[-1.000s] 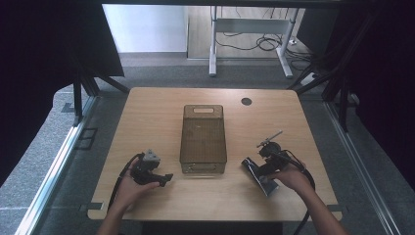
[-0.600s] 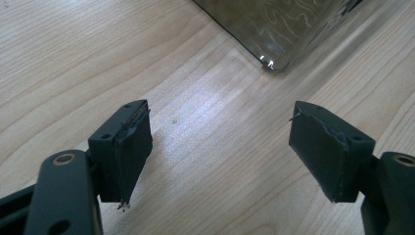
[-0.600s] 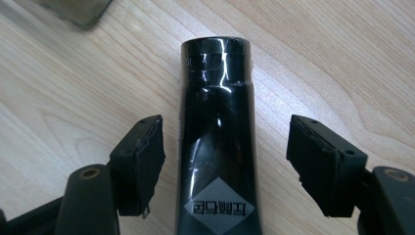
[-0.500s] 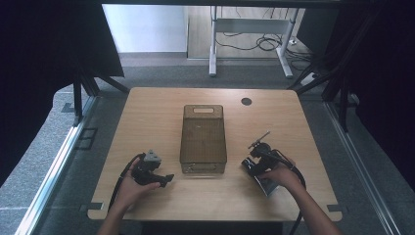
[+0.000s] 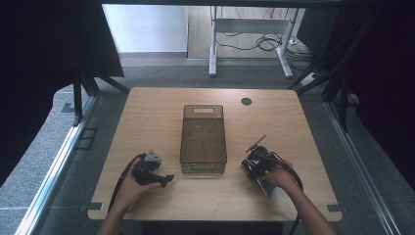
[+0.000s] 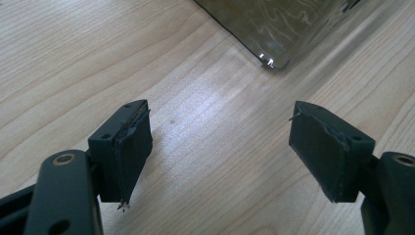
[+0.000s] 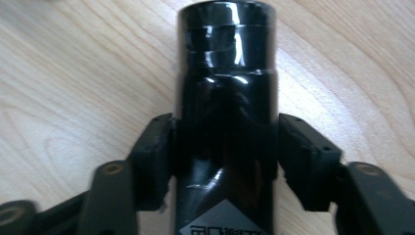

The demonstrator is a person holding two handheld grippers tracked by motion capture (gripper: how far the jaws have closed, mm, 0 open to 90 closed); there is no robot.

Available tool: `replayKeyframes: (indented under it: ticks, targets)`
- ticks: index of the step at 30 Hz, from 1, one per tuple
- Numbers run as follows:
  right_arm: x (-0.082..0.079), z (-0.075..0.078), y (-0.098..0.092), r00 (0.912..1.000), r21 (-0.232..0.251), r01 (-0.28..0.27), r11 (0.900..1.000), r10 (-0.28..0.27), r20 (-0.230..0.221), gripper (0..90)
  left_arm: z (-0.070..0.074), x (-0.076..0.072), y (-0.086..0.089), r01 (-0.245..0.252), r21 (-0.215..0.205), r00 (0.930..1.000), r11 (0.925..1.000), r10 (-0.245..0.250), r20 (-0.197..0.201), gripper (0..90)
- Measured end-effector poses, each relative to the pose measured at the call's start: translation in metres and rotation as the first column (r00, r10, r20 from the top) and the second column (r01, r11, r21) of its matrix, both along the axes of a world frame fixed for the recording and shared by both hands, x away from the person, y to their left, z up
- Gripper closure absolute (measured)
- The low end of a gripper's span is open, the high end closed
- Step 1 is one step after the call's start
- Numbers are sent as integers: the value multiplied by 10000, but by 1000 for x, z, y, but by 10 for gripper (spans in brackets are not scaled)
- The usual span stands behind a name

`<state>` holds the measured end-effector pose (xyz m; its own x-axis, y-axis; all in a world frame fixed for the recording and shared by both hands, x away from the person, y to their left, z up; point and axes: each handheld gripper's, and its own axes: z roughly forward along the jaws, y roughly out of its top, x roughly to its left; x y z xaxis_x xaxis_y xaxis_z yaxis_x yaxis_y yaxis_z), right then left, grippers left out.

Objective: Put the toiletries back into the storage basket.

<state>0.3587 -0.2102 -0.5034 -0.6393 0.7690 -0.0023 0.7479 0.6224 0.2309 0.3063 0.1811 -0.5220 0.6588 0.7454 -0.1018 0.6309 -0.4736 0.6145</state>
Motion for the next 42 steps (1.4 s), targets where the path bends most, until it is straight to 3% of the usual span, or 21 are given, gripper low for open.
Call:
replayKeyframes:
  ticks: [9,18,32,42]
  targets:
    - [0,1,1,9999,26,-164,9999,164,1,460,-2,0,-3,73,46,10000,10000,-73,-34,243]
    - [3,4,-3,9990,266,-305,9992,313,-324,469,-2,1,0,10,-8,10000,10000,-10,-41,243]
    - [1,35,-13,9999,1045,-47,9945,56,-91,471,-2,1,0,72,8,10000,10000,-72,-19,243]
    - [0,49,-13,9999,1188,68,9929,-58,-89,472,-2,1,0,68,-12,10000,10000,-68,-52,243]
